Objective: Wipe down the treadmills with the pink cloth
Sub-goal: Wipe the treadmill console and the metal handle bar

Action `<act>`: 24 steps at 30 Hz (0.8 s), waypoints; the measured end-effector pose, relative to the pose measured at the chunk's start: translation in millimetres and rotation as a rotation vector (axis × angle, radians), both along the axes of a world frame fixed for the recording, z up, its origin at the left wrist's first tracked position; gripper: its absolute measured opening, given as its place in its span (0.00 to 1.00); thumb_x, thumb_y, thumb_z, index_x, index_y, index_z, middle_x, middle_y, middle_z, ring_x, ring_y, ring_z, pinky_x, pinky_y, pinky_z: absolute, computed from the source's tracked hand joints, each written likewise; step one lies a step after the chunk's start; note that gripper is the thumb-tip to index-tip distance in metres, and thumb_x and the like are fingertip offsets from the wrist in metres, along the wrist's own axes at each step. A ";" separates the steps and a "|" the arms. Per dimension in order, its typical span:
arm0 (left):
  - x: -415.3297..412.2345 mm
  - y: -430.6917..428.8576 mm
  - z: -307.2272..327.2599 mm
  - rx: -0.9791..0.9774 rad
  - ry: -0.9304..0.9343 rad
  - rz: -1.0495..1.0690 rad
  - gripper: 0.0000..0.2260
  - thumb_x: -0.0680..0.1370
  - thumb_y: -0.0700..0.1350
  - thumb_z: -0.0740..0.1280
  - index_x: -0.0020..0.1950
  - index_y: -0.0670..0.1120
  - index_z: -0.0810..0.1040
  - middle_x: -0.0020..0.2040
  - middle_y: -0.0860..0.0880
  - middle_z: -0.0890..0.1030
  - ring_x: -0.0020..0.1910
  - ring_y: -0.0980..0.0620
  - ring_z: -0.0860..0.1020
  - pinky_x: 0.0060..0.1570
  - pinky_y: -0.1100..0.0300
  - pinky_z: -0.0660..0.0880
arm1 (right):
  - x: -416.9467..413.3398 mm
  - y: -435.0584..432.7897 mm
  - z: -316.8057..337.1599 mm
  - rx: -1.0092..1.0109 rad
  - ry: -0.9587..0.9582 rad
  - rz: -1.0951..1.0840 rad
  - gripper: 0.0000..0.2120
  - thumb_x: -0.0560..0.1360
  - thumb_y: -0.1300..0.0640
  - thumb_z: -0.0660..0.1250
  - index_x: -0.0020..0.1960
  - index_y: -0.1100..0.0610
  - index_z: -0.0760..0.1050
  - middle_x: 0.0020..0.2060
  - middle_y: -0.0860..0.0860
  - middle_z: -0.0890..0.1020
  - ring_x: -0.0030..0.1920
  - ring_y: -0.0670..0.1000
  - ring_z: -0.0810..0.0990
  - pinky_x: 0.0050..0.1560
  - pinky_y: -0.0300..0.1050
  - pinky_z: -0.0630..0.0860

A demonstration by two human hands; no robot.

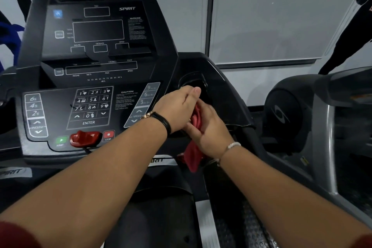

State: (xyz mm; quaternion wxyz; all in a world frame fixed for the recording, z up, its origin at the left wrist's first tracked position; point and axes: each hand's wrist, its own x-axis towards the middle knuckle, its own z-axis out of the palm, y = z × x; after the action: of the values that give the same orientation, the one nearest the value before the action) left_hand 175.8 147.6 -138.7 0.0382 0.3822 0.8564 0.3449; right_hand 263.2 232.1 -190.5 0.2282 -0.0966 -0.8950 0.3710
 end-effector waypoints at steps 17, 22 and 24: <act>7.3 8.5 3.3 -0.427 0.440 0.039 0.16 0.81 0.55 0.50 0.57 0.51 0.74 0.52 0.49 0.77 0.50 0.48 0.76 0.53 0.51 0.70 | 45.1 32.0 -27.7 0.448 -0.832 -0.224 0.19 0.79 0.61 0.54 0.70 0.58 0.61 0.66 0.59 0.67 0.64 0.59 0.70 0.58 0.52 0.71; 21.9 15.6 0.3 -0.626 0.718 -0.009 0.13 0.82 0.52 0.51 0.55 0.52 0.74 0.47 0.52 0.77 0.52 0.47 0.74 0.48 0.53 0.69 | 45.6 36.2 -25.4 0.670 -0.838 -0.228 0.17 0.78 0.55 0.55 0.67 0.52 0.68 0.61 0.53 0.73 0.62 0.58 0.67 0.60 0.51 0.66; 22.0 13.4 0.0 -0.614 0.709 -0.024 0.13 0.83 0.52 0.50 0.55 0.53 0.74 0.45 0.53 0.77 0.51 0.47 0.74 0.46 0.54 0.70 | 43.9 45.1 -32.9 0.843 -0.793 -0.227 0.18 0.77 0.53 0.55 0.66 0.49 0.68 0.60 0.51 0.72 0.61 0.57 0.64 0.62 0.52 0.61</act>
State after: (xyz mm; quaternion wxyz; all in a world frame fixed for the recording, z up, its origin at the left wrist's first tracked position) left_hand 197.8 161.1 -138.7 -0.1412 0.4574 0.8746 -0.0767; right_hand 307.1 277.2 -223.4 -0.0667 -0.2243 -0.9662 -0.1078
